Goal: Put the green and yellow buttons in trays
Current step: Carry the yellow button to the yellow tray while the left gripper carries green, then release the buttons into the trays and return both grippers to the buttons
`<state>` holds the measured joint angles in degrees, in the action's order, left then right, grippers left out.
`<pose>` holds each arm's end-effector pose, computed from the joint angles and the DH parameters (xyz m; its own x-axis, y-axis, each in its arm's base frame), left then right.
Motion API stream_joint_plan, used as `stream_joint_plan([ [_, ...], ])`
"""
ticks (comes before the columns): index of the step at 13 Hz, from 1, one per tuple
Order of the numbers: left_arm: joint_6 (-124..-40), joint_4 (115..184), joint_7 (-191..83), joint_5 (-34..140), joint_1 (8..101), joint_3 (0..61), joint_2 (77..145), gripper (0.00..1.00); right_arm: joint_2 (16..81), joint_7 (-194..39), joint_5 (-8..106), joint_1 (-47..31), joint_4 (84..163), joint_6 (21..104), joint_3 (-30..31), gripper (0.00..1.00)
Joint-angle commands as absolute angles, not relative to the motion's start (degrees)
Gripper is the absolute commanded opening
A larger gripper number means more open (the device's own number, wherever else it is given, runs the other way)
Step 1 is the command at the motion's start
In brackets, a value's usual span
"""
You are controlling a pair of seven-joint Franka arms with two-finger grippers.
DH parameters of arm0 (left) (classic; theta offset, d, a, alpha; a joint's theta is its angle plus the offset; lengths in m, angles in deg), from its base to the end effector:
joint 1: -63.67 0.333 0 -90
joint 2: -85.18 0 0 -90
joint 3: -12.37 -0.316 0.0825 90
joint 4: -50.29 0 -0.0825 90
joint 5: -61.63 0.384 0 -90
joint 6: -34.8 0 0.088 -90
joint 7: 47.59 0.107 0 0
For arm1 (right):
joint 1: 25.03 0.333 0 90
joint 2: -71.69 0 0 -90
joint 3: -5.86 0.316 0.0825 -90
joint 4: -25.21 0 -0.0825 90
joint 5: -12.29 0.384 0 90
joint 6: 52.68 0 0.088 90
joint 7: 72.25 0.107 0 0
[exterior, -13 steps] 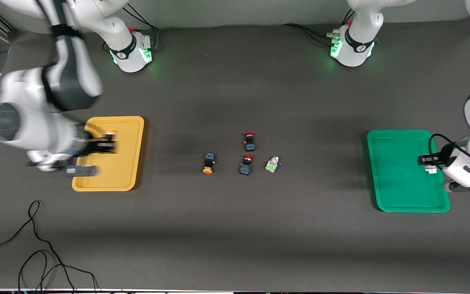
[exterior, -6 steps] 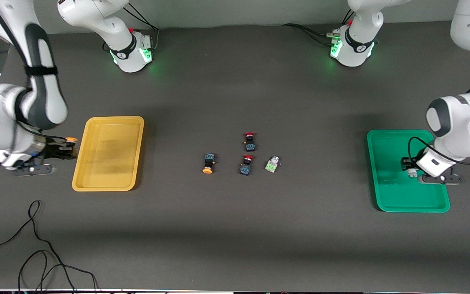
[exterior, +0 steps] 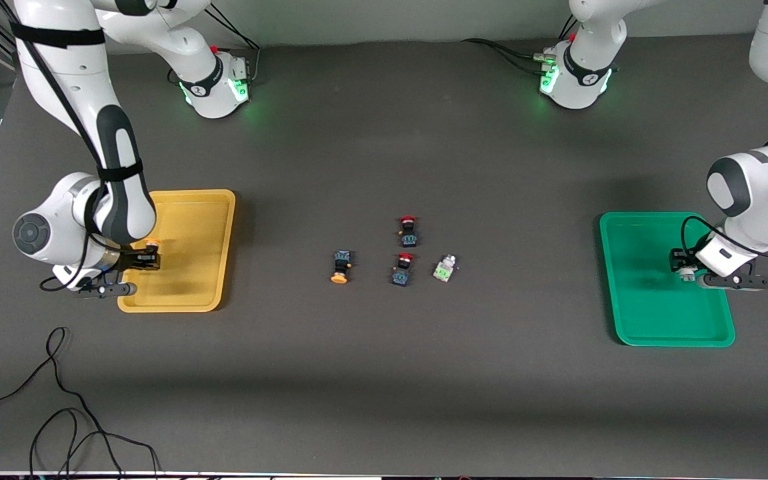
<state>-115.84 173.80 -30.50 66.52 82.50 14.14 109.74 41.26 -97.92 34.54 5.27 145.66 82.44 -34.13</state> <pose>0.5476 0.1658 0.2010 0.9969 -0.0715 0.0328 -0.0700 -0.9966 -0.0439 0.5577 -0.0925 0.2076 0.9912 0.0275 -0.1297 0.0332 -0.9986 0.0423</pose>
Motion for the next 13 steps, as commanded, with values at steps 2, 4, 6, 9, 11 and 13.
stream_joint_plan([
  [2, -118.7, 175.0, -29.7, 67.0, 83.2, 14.7, 110.2, 1.00, 43.1, -98.9, 36.1, 6.0, 142.2, 78.0, -34.9, 1.00],
  [4, -117.2, 175.0, -29.6, 67.0, 83.1, 14.8, 108.7, 1.00, 45.4, -97.0, 33.9, 6.0, 135.8, 68.1, -35.8, 1.00],
  [6, -110.2, 174.7, -30.1, 66.8, 81.6, 15.5, 103.6, 1.00, 46.0, -92.3, 27.8, 6.1, 125.8, 56.8, -36.9, 1.00],
  [9, -95.9, 170.5, -38.1, 65.5, 77.3, 18.7, 97.2, 1.00, 45.7, -82.8, 25.6, 11.9, 118.6, 50.0, -36.8, 1.00],
  [11, -86.7, 164.0, -49.4, 65.3, 73.6, 22.1, 97.4, 1.00, 45.2, -72.7, 26.6, 19.4, 118.0, 50.0, -36.6, 1.00],
  [13, -82.2, 158.9, -60.3, 65.1, 69.0, 24.3, 98.6, 1.00, 42.9, -60.2, 32.0, 26.6, 116.3, 51.4, -34.7, 1.00],
])
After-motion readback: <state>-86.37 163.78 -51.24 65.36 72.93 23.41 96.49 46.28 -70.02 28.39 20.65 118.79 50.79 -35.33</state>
